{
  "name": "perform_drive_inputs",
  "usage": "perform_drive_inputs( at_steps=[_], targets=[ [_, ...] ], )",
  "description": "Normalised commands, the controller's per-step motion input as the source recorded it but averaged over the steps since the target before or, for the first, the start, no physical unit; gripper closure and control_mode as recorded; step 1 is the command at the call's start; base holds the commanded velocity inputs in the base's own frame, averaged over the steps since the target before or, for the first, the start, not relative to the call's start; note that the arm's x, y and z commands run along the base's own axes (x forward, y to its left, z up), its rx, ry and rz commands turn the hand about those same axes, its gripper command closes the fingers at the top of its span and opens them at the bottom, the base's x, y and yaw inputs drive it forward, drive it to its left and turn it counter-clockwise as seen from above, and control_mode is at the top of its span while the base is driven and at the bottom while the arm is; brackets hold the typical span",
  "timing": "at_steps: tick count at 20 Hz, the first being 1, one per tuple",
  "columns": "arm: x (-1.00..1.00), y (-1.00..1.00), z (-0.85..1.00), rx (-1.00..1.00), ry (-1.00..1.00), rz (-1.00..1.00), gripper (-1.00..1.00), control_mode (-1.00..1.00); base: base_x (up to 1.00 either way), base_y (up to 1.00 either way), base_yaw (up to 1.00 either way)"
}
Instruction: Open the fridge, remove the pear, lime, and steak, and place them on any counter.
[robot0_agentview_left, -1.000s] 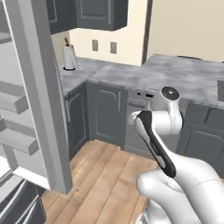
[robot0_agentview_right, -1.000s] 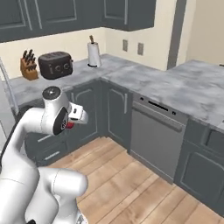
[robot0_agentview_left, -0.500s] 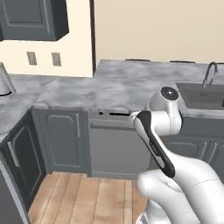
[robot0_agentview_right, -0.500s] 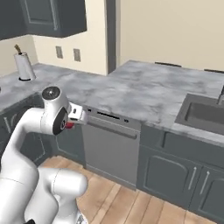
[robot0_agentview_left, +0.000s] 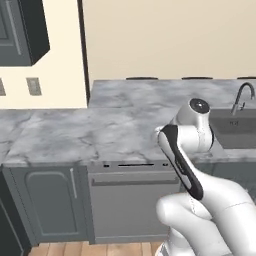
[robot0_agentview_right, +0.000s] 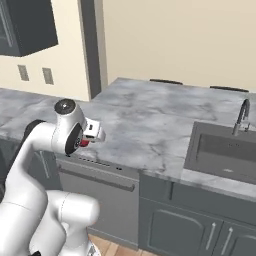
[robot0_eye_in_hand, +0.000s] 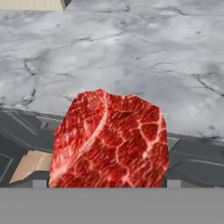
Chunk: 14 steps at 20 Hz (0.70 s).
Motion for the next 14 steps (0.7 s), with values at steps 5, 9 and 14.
perform_drive_inputs(
  at_steps=[5,9,14],
  targets=[
    [0.0,0.0,0.0,0.0,0.0,0.0,1.0,1.0,1.0,0.41,-0.14],
    [1.0,0.16,-0.37,0.0,0.18,-0.07,1.0,-1.0,0.0,0.0,0.0],
    [1.0,0.15,-0.99,0.0,0.25,-0.08,1.0,-1.0,0.0,0.0,0.0]
  ],
)
